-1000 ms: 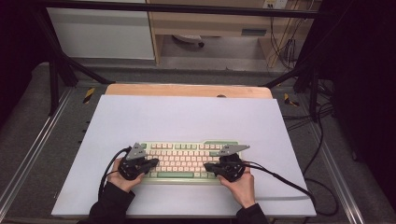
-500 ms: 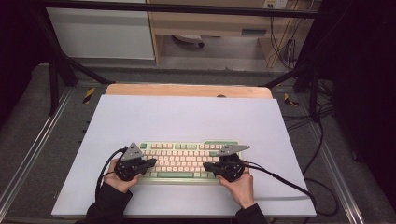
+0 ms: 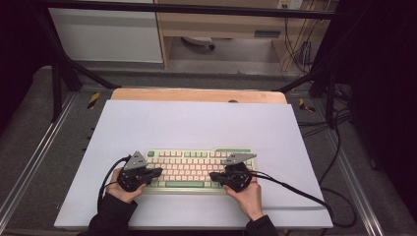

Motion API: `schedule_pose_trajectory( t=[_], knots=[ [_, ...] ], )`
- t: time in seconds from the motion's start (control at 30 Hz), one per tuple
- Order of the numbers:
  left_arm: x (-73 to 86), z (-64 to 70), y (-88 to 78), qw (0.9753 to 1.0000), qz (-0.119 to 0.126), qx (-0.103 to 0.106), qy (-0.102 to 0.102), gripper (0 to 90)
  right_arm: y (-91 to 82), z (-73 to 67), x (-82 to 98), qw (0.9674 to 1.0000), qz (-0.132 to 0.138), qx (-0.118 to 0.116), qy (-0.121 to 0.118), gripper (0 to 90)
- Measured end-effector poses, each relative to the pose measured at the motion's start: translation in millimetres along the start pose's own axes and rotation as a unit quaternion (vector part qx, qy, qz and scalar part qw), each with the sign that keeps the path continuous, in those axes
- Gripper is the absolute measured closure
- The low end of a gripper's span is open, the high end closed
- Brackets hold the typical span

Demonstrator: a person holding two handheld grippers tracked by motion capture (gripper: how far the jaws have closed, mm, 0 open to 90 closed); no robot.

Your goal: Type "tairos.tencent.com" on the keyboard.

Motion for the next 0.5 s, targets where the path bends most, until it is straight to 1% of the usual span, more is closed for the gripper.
schedule_pose_trajectory(
  t=[0.17, 0.5],
  knots=[
    [0.0, -0.4, -0.4, 1.0, 0.0, 0.0, -0.001, 89.8, 6.6, -1.1, -1.4, 1.0, -0.002, 0.0, -0.008, 90.0],
    [0.1, -0.4, 0.3, 1.0, -0.001, 0.001, -0.001, 89.8, 12.3, 0.7, -0.2, 1.0, -0.006, 0.0, -0.006, 90.0]
  ],
)
Point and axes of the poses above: each handheld gripper's, and its own axes: y roughly forward along the jaws, x roughly out of its underside, z roughly to its right, the point moved 2 cm from there along y, roughly forward along the jaws, and after that the axes turned 9 degrees about -x, right-handed, at the moved point
